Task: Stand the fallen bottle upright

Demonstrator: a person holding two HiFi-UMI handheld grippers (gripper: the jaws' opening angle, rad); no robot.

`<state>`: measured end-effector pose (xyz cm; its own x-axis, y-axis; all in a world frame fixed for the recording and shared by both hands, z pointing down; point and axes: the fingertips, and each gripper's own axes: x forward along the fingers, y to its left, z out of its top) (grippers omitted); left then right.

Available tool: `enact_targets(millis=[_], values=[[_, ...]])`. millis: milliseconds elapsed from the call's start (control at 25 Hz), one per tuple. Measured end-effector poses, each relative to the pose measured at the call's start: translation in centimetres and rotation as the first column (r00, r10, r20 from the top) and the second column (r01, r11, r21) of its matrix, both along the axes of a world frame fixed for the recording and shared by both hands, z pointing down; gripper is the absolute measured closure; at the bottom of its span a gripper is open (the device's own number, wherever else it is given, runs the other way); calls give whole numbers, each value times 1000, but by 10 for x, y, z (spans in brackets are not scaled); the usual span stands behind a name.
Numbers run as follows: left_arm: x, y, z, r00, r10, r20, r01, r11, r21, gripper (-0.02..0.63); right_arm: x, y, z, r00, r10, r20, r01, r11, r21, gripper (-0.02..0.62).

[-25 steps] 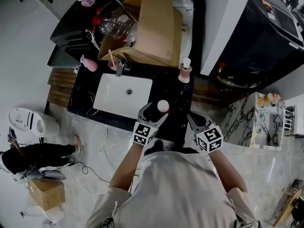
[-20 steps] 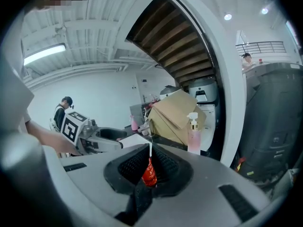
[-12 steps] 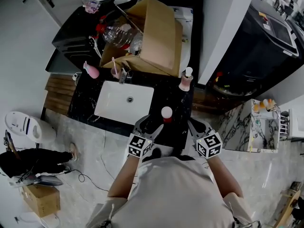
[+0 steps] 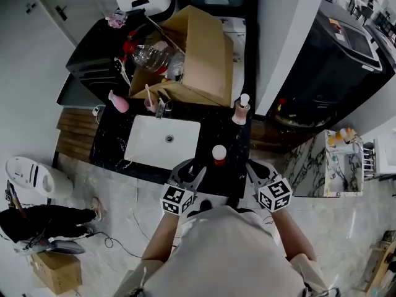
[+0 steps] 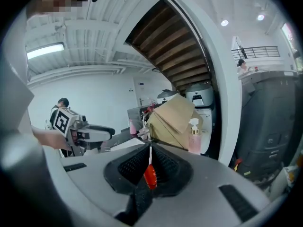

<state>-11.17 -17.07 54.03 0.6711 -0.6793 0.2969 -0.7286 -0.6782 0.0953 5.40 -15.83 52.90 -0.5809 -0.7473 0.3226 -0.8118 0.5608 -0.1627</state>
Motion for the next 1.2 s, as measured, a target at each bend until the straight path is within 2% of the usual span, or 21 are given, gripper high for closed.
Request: enact_targets(millis=[160, 360, 440, 1200], values=[[-10, -3, -5, 1000, -6, -1, 6, 1000, 5, 465, -9, 3, -10, 1000, -13, -26, 14, 999, 35, 557], [-16, -6, -10, 1000, -16, -15, 17, 1000, 20, 573, -11, 4, -16, 999, -2, -37, 4, 999, 51, 558], [-17, -7, -11, 1000, -11, -24, 11, 1000, 18, 598, -11, 4, -19, 999, -4, -41, 7, 998, 59, 558], [-21, -4, 0, 999, -18, -29, 18, 1000, -10, 598, -14, 3, -22, 1000, 5, -13, -4, 998, 69, 558]])
